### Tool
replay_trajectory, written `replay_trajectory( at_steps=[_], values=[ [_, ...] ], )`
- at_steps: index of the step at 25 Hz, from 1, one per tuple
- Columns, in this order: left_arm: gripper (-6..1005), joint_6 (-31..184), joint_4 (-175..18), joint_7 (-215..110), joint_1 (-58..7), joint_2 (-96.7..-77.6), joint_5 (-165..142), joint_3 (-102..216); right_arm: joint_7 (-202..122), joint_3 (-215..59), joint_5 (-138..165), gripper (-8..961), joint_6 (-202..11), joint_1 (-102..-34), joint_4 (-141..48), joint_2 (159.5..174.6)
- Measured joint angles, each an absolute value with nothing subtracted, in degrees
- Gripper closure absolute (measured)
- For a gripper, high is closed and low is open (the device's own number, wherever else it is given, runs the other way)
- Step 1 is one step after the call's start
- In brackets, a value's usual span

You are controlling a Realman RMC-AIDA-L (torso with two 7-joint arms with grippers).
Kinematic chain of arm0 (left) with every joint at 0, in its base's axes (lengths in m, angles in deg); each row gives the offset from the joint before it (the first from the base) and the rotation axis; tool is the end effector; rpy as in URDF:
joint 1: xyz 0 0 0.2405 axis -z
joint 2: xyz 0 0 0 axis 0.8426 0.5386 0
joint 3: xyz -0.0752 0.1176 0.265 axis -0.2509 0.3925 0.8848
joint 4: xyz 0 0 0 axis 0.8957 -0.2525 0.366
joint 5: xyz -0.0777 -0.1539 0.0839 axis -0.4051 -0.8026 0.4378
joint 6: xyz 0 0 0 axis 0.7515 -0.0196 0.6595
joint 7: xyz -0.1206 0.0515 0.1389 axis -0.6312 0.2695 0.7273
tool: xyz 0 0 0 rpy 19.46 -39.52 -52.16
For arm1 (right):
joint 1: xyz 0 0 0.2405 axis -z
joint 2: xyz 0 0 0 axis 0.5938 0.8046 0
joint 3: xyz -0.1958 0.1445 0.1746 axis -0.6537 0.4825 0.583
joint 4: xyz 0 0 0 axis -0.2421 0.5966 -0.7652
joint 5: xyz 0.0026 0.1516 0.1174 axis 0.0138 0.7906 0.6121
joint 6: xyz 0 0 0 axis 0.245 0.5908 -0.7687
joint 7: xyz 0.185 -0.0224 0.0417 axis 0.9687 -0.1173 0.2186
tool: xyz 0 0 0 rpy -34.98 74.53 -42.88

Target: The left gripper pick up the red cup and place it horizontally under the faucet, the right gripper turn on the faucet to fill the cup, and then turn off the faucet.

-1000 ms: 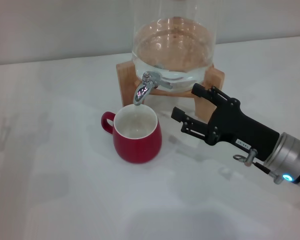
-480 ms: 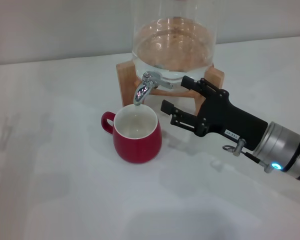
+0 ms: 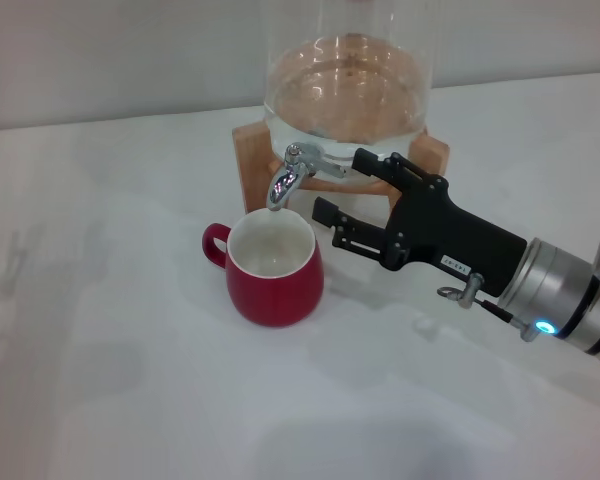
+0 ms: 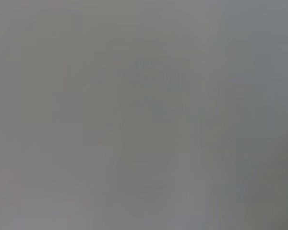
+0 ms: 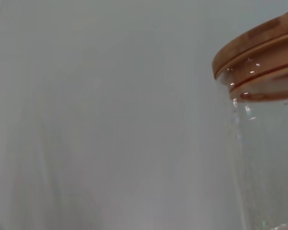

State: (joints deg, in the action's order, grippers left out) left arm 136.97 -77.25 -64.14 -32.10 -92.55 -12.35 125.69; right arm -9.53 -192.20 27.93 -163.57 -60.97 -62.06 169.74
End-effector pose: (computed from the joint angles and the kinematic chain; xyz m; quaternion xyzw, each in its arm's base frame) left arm -0.3612 0.3790 -0.0223 -0.7017 -0.2293 -0.2738 0.6165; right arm 0.2389 0.3441 -0.0787 -0.8344 0.1477 0.4353 0.3041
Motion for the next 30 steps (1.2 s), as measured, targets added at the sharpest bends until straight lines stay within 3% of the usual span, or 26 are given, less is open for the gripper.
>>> replay_trajectory(
  at_steps=[30],
  values=[
    [220, 136.97, -77.25, -64.14, -32.1, -92.55, -12.35, 125.78, -8.85, -195.34, 27.92, 80, -163.16, -60.9, -64.57, 169.74]
  ],
)
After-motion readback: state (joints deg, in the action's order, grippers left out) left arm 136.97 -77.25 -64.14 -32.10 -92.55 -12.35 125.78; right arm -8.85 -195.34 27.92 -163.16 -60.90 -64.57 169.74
